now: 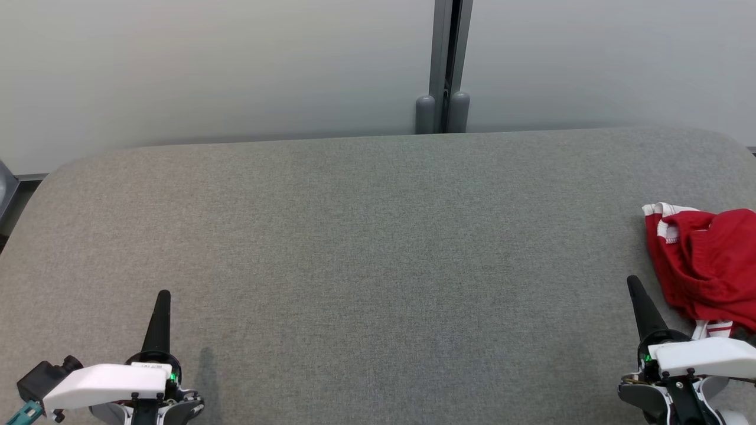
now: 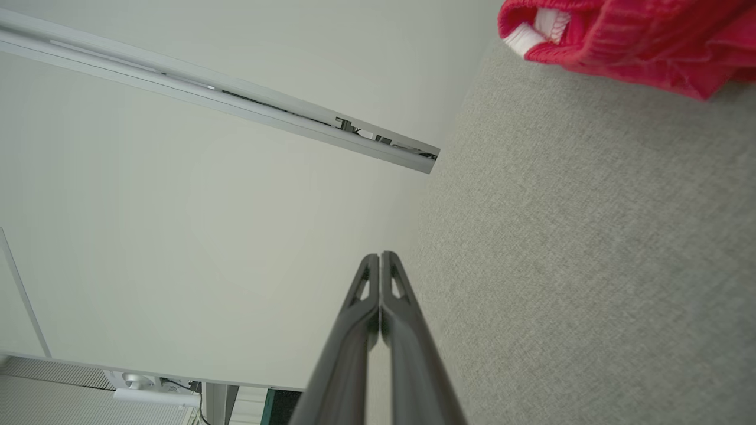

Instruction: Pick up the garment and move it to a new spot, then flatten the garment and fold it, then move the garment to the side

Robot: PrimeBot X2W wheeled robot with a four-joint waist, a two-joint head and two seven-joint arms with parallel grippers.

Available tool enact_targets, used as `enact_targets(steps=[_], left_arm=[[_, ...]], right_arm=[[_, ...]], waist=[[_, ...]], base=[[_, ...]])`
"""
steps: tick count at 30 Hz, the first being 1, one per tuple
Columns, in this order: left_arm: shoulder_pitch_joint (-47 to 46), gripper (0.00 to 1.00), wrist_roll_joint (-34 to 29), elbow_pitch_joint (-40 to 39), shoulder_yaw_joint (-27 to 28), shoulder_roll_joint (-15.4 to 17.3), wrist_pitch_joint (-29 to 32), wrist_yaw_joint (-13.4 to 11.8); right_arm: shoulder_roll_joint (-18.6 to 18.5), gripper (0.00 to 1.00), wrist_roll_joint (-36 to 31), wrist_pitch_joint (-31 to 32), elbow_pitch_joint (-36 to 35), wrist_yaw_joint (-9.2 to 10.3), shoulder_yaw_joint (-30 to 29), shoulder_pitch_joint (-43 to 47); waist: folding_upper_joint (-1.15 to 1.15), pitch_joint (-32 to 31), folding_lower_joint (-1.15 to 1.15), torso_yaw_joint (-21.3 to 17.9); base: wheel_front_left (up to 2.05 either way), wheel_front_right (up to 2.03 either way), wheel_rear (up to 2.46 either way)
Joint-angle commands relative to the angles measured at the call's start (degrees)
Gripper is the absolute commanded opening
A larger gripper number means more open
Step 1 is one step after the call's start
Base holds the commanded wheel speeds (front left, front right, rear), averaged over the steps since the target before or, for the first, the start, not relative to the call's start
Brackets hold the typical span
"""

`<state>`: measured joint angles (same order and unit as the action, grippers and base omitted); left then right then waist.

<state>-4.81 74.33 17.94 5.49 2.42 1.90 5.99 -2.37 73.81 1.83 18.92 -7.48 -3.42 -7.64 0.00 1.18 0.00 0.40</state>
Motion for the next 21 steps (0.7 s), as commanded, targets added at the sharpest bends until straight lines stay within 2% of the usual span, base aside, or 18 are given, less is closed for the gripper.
enact_targets(steps=[1,21], left_arm=[[-1.0,0.0,1.6,-0.8,0.4,0.4,0.4,0.4],[-1.6,0.0,10.6,-2.6,0.8,0.5,2.8,1.1]], right_arm=[[-0.6,0.0,1.7,0.6,-1.1,-0.02,-0.5,0.1],[-0.7,0.0,11.1,3.0,-3.3,-0.02,-2.0,1.0]], waist=[[0.0,0.0,0.0,0.0],[0.0,-0.5,0.0,-0.2]], base=[[0.0,0.0,0.0],[0.0,0.0,0.0]])
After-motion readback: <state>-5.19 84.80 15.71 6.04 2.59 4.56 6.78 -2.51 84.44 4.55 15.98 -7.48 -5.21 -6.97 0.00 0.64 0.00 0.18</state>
